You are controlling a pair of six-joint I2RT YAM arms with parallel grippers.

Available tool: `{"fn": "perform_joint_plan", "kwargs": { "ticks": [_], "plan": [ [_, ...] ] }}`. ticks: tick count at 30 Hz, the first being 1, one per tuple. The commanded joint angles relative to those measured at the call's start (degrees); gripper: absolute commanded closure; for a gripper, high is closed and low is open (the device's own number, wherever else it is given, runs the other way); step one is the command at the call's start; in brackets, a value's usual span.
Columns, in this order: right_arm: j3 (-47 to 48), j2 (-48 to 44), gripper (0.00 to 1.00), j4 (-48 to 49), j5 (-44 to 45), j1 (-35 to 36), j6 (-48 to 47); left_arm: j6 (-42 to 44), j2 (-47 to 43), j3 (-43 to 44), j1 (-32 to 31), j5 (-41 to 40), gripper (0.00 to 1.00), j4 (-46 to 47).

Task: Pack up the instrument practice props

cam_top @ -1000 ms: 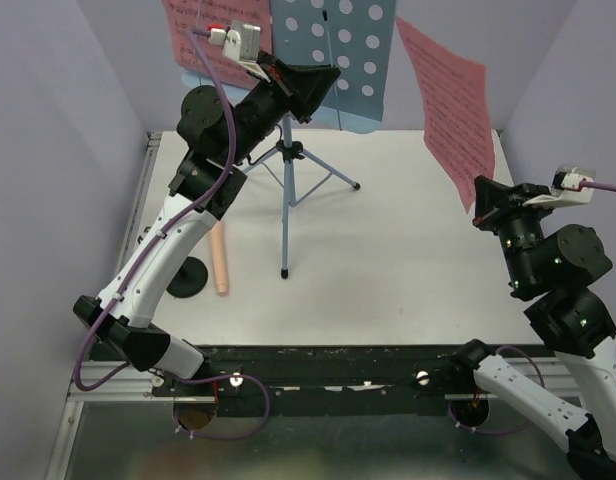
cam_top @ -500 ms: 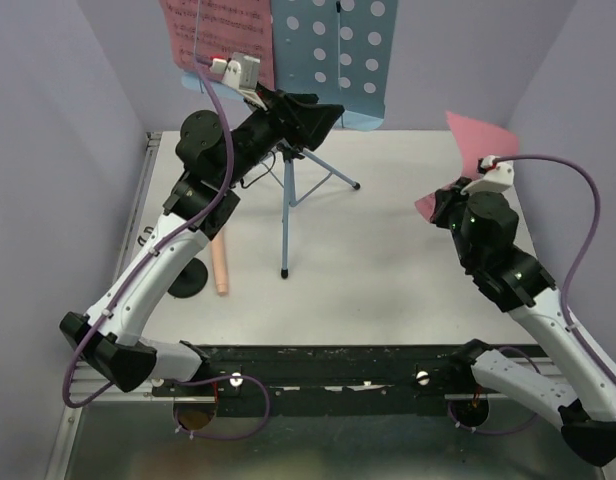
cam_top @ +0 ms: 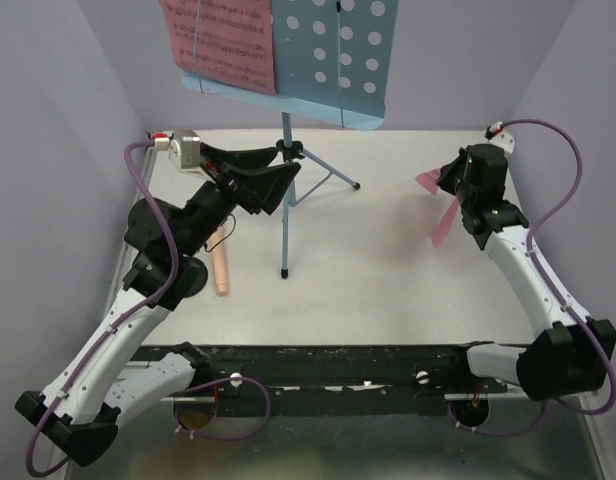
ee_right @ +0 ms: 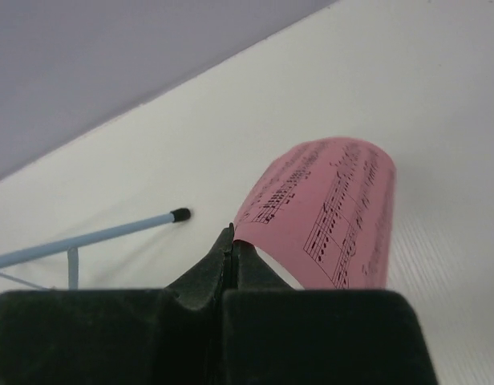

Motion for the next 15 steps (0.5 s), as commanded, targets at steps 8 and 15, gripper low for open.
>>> {"fn": "perform_joint_plan", "kwargs": {
  "ticks": [8, 15],
  "plan": [
    [30.48, 24.0, 0.99, 8.11, -10.57, -6.96, -0.28, 1.23, -14.18, -10.78, -0.03, -5.35, 0.2, -4.32],
    [32.3, 28.06, 0.99, 10.3, -18.0, -6.97, -2.83, 1.32, -19.63, -16.05, -0.03, -7.72, 0.19, -7.41]
  ]
}}
